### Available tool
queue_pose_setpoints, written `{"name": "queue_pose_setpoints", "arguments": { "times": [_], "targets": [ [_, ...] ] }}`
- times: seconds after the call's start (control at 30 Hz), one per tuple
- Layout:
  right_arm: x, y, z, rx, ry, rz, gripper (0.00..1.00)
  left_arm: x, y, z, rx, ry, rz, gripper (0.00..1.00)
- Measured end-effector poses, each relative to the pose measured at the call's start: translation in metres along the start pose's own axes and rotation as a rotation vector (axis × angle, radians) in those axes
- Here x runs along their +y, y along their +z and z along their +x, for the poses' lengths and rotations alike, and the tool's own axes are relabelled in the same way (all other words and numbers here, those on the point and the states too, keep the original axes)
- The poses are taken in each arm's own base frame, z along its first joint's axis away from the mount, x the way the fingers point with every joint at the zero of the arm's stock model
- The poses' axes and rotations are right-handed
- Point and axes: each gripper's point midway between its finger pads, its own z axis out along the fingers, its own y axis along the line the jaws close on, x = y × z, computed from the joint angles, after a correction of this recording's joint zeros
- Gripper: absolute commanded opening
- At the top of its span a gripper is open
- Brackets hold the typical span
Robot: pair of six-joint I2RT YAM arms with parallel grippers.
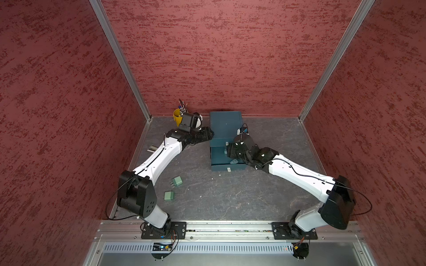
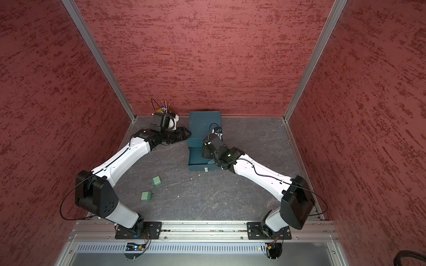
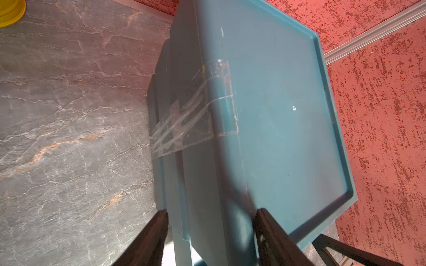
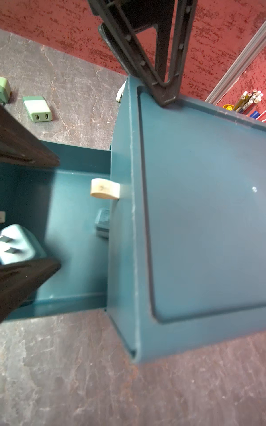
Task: Place the plugs into the drawer by color
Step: Place the plug in the drawer, then close the drawer in the storage box.
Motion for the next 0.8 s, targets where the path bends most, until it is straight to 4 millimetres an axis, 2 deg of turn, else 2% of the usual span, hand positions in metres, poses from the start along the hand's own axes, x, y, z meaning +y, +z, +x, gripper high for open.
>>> {"name": "queue_pose_setpoints", "arguments": {
  "times": [0.1, 0.27, 0.47, 0.63, 0.8],
  "targets": [
    [-0.003, -0.013, 0.012, 0.001, -0.023, -0.014, 0.34, 0.000, 0.000, 0.000, 0.000, 0.000, 0.000, 0.63],
    [-0.013, -0.032, 0.048, 0.018, -0.068, -0.047, 0.22, 0.000, 0.000, 0.000, 0.001, 0.000, 0.001, 0.63],
    [-0.022, -0.036, 0.084, 0.019, -0.079, -0.100, 0.20, 0.000, 0.000, 0.000, 0.000, 0.000, 0.001, 0.63],
    [-0.027, -0.026, 0.116, 0.024, -0.082, -0.142, 0.21, 0.000, 0.000, 0.000, 0.000, 0.000, 0.001, 0.63],
    [-0.031, -0.020, 0.124, -0.015, -0.063, -0.169, 0.22, 0.000, 0.000, 0.000, 0.000, 0.001, 0.001, 0.62]
  ]
}}
